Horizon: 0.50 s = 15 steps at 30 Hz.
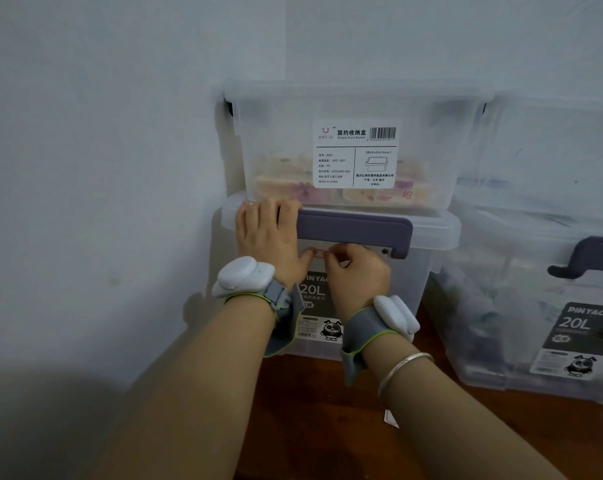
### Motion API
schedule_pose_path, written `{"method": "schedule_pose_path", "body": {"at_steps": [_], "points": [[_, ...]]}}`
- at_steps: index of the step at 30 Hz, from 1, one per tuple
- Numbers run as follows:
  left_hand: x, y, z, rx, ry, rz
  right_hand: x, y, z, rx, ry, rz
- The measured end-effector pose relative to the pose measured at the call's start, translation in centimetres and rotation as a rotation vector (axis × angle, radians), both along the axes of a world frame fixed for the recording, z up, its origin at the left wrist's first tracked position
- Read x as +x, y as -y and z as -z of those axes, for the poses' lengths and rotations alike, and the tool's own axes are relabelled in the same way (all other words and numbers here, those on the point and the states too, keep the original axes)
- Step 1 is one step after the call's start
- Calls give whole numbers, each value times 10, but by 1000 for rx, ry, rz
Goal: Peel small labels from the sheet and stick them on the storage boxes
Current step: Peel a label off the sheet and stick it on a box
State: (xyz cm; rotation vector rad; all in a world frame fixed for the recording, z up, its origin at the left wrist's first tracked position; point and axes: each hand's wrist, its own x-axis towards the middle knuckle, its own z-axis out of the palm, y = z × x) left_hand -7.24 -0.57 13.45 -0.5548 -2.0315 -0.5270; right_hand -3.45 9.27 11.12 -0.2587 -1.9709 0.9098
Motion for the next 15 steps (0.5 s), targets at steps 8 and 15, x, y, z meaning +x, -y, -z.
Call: {"method": "schedule_pose_path", "body": {"at_steps": [8,15], "points": [[1,-1,0,13,6,8,-4,-4,0,-83,57,33],[2,1,-1,-7,7,14,-3,-7,5,-159,40,29]]}}
